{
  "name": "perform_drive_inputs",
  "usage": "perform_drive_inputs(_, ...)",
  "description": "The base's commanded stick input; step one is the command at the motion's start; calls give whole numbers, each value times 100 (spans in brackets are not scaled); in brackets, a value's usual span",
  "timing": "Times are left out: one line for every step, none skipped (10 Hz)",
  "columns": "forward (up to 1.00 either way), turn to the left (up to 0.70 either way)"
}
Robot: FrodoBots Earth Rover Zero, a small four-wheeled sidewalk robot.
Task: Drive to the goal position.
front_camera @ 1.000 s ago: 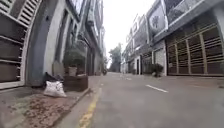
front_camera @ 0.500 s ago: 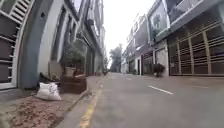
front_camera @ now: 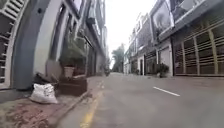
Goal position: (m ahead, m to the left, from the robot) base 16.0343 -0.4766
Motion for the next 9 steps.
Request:
perform_drive_inputs(50, 0)
perform_drive_inputs(50, 0)
perform_drive_inputs(50, 0)
perform_drive_inputs(50, 0)
perform_drive_inputs(50, -4)
perform_drive_inputs(50, -28)
perform_drive_inputs(50, -49)
perform_drive_inputs(50, -40)
perform_drive_inputs(50, -1)
